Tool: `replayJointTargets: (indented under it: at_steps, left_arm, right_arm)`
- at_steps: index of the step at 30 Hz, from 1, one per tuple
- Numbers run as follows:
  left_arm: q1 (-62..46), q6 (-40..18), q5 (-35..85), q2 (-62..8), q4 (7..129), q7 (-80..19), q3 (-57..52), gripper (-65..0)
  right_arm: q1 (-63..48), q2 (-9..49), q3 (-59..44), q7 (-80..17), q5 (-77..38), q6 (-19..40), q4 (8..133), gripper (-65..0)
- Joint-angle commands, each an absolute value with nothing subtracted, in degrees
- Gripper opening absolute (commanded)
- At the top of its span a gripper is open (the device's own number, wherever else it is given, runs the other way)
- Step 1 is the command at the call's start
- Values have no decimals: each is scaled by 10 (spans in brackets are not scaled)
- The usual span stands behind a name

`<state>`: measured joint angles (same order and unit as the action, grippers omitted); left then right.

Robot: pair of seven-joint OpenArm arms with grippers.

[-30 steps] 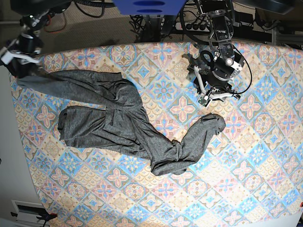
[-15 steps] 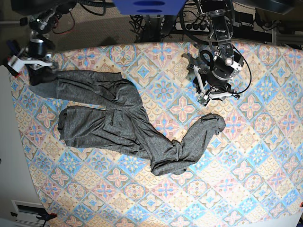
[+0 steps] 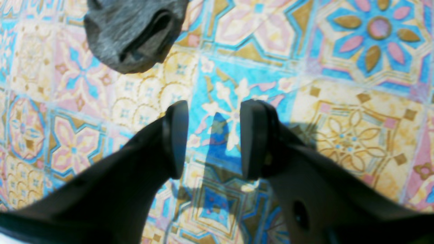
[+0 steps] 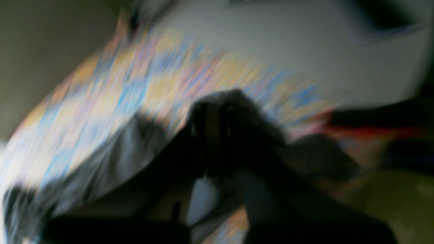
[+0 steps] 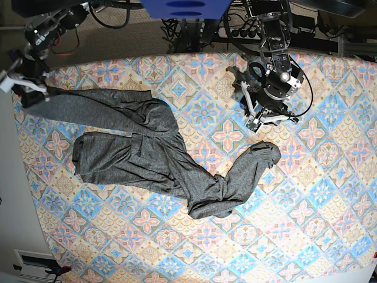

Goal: Layout the t-shirt on the table in an organized manner, then fold the t-shirt properly
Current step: 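Release the shirt and move the left gripper toward the shirt middle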

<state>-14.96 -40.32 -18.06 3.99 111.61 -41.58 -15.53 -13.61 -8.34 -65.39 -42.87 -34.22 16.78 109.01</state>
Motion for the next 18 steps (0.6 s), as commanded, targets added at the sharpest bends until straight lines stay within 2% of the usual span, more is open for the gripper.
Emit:
replayJointTargets:
  at_steps: [1,3,6,10,18]
  left_arm:
    - [-145,-400,-175,39,1124,-406,-155,-405]
    - [-145,-400,-175,39,1124,-406,-155,-405]
    - [-145,-400,-176,39,1124,-407,-155,-405]
    - [-145,-400,-176,39,1124,-407,-155,-405]
    - [-143,-400,-189,35,1124,-407,-73,-405]
  right_arm:
    - [-138,-75,-655,-417,-349,168,1100,-531]
    - [-138,-75,-653,-422,-349,168,1100,-436]
    - [-138,-75,-640,-422,-349,168,1102,-346]
    - [-138,-75,-637,-425,-349,189,1104,-341]
    - [-138,-74,-579,-422,-348,364,1105,-342]
